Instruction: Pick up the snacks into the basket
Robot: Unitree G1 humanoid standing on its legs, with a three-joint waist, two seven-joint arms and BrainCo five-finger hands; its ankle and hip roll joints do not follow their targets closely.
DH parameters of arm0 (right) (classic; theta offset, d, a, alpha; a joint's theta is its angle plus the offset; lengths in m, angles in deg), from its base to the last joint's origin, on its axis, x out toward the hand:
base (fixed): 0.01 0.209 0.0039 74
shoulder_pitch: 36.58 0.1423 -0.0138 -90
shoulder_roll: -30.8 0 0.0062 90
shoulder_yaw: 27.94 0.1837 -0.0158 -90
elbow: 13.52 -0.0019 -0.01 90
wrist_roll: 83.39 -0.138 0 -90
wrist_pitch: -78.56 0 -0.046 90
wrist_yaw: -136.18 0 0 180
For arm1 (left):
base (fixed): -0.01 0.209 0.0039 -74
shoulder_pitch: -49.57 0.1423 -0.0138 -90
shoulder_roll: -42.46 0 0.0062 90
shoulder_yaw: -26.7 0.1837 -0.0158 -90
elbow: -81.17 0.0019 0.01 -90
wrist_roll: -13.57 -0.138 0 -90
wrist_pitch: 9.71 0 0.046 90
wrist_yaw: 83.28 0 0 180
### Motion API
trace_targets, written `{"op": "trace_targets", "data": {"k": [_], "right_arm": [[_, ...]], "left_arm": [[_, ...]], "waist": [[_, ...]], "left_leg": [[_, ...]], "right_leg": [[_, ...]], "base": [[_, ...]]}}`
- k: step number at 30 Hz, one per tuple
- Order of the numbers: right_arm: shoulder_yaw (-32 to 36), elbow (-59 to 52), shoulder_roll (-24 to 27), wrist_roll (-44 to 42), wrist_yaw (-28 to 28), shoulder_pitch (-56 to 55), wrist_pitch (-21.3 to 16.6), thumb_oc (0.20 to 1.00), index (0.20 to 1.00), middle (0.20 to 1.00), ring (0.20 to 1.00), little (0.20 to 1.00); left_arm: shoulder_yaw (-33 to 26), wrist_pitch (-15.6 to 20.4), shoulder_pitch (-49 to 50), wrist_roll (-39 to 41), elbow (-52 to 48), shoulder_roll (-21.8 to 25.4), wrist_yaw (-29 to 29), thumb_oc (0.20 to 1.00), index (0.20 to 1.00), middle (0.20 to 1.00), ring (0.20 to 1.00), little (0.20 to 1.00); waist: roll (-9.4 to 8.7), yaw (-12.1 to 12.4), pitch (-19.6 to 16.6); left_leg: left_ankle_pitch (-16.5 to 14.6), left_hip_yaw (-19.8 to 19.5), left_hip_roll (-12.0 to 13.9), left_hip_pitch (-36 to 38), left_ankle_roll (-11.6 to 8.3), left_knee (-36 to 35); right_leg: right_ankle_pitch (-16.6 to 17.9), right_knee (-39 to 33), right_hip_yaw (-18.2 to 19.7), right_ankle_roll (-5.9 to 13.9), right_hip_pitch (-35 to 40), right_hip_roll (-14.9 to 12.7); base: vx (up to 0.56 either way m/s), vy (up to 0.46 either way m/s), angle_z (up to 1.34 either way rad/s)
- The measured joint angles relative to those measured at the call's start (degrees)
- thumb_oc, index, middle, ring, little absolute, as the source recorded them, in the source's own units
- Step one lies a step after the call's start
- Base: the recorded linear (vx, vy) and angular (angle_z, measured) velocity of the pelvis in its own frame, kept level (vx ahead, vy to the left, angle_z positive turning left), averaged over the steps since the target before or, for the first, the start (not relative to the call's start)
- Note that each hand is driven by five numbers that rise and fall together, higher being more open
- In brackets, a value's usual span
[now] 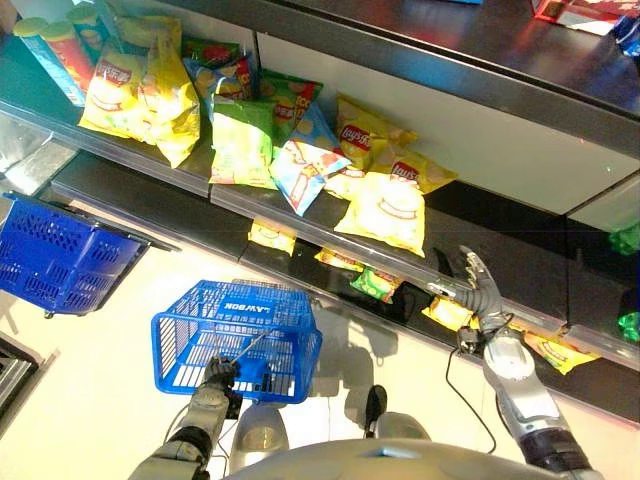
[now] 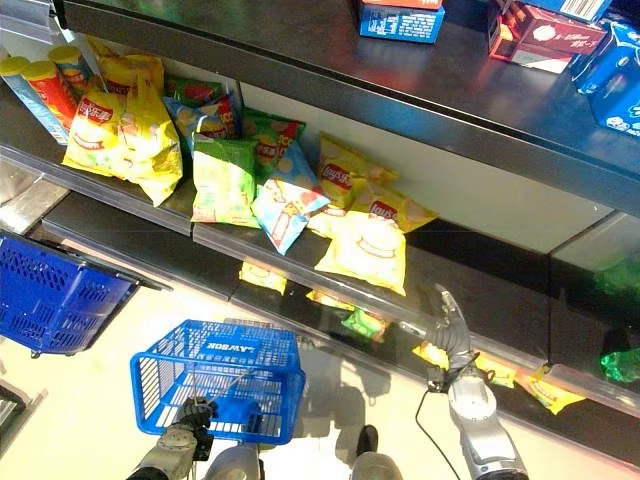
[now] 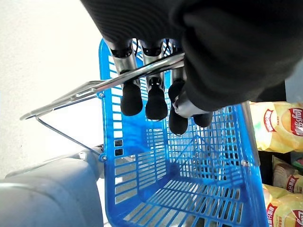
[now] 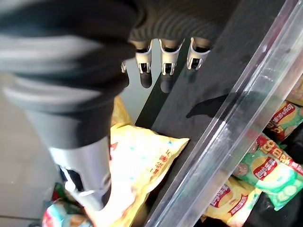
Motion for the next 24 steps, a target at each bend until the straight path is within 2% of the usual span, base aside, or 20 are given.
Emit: {"op": "trace_targets", "data": {"k": [5,11,12,17,20,22,24], "right_arm": [[0.5,7.4,0.4,-0.1,2.7,6.8,1.7,1.0,1.0,1.0,1.0,1.0],[0.3,16.8,5.7,-1.1,4.9,15.9,2.8,1.0,1.0,1.0,1.0,1.0],[-1.0,20.1,7.6,-1.1,5.1,18.5,3.4,1.0,1.0,1.0,1.0,1.0],[-3.9,28.2,9.2,-2.3,5.2,24.2,4.1,1.0,1.0,1.0,1.0,1.0],[-6.4,32.1,10.1,-3.4,5.2,28.0,4.7,1.0,1.0,1.0,1.0,1.0],[-7.9,34.3,10.4,-3.9,5.5,31.8,4.6,1.0,1.0,1.0,1.0,1.0],[-8.1,36.2,10.6,-4.0,6.4,35.0,4.4,1.0,1.0,1.0,1.0,1.0]], "left_arm": [[0.0,0.0,0.1,0.7,0.6,0.3,0.4,0.2,0.2,0.2,0.2,0.2],[2.0,-0.1,0.3,0.5,0.6,0.0,0.6,0.2,0.2,0.2,0.2,0.2],[3.0,-0.2,0.1,0.6,0.3,0.0,0.7,0.2,0.2,0.2,0.2,0.2],[7.5,-0.3,-1.6,0.5,0.0,0.1,0.7,0.2,0.2,0.2,0.2,0.2],[10.8,-0.4,-4.2,-0.6,-1.0,0.6,0.3,0.2,0.2,0.2,0.2,0.2],[11.4,-0.5,-6.3,-0.6,-1.7,1.3,-0.2,0.2,0.2,0.2,0.2,0.2],[11.4,-0.4,-6.7,-0.6,-2.5,2.0,-0.7,0.2,0.2,0.2,0.2,0.2]], "waist": [[0.16,0.2,-0.1],[1.8,0.6,-0.5],[2.29,0.6,-0.7],[3.17,1.1,-0.3],[4.19,1.5,1.2],[4.95,1.6,3.5],[4.92,1.5,5.0]], "left_leg": [[0.2,0.0,-0.1,0.0,0.07,0.0],[0.4,0.0,-0.1,-0.8,0.25,0.1],[0.5,-0.1,-0.1,-1.4,0.27,0.1],[1.0,-0.2,-0.1,-3.2,0.36,0.1],[1.7,-0.9,-0.2,-5.1,0.53,0.1],[2.3,-1.1,-0.1,-6.5,0.65,0.1],[2.5,-1.1,-0.1,-6.9,0.71,0.1]], "right_leg": [[0.0,0.0,0.0,0.0,0.0,0.0],[0.2,0.0,-0.1,-0.01,-0.7,0.0],[0.3,0.0,-0.1,-0.02,-1.3,0.0],[0.7,0.0,-0.2,-0.07,-3.1,0.1],[1.2,0.0,-0.6,-0.09,-4.6,0.1],[1.8,0.0,-0.7,-0.16,-5.8,0.2],[2.1,0.0,-0.7,-0.17,-6.3,0.2]], "base": [[0.0,0.0,0.0],[-0.05,0.006,0.01],[-0.07,0.001,0.0],[-0.07,0.001,0.01],[-0.06,0.013,0.09],[-0.04,0.01,0.04],[0.0,0.0,0.0]]}}
